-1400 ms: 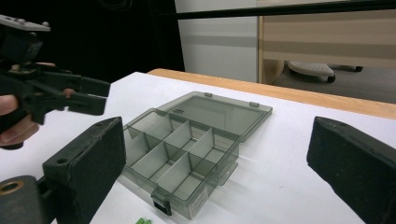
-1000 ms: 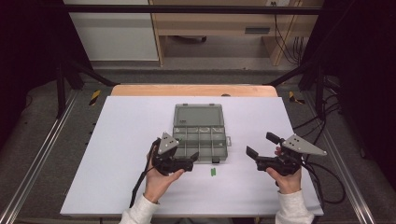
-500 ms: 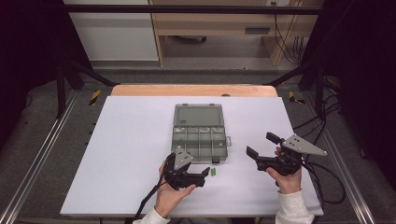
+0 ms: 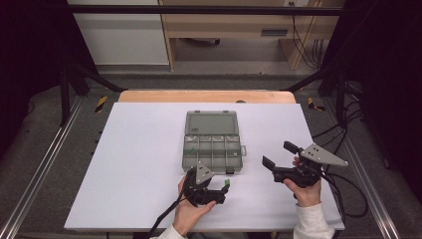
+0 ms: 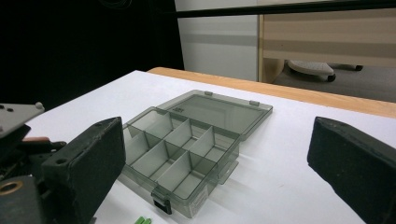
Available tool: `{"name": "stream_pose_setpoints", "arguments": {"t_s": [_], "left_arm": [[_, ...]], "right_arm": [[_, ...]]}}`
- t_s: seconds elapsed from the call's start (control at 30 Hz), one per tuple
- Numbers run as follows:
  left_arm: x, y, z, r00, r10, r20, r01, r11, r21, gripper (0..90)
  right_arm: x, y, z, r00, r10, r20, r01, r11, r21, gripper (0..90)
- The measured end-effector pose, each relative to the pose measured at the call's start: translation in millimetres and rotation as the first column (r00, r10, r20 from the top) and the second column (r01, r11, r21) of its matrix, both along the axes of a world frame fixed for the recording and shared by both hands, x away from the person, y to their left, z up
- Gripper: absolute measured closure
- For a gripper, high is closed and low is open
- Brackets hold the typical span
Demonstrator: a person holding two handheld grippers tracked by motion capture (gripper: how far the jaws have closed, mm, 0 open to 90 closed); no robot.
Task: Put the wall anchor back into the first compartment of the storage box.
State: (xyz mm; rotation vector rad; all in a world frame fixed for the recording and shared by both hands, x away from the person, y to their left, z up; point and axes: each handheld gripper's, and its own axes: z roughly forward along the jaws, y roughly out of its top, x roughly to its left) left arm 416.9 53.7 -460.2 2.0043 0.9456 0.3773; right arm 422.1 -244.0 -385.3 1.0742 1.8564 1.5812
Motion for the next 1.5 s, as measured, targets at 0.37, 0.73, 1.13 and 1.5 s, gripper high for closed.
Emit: {"name": "stream_pose_setpoints", "arguments": {"t_s": [0.37, 0.73, 1.13, 1.5], "left_arm": [[8.3, -12.8, -12.9, 0.9988, 0.026, -0.043, -0.025, 0.9996, 0.012, 27.5], [16.2, -18.6, -19.9, 0.9962, 0.069, -0.054, -0.066, 0.9966, 0.048, 41.8], [17.6, -24.1, -23.0, 0.9951, 0.068, -0.072, -0.064, 0.9964, 0.055, 55.1], [13.7, -33.0, -20.3, 0.9943, 0.073, -0.078, -0.065, 0.9931, 0.097, 66.7]], "right_arm": [[0.4, 0.5, -0.6, 1.0000, 0.001, -0.001, -0.001, 1.0000, -0.005, 4.6], [0.4, 0.9, -0.7, 1.0000, 0.004, -0.005, -0.004, 1.0000, -0.004, 4.6], [0.3, 0.7, -0.5, 1.0000, 0.001, -0.005, -0.001, 1.0000, -0.002, 4.6], [0.3, 0.7, -0.4, 1.0000, 0.002, -0.002, -0.002, 1.0000, -0.001, 4.6]]}}
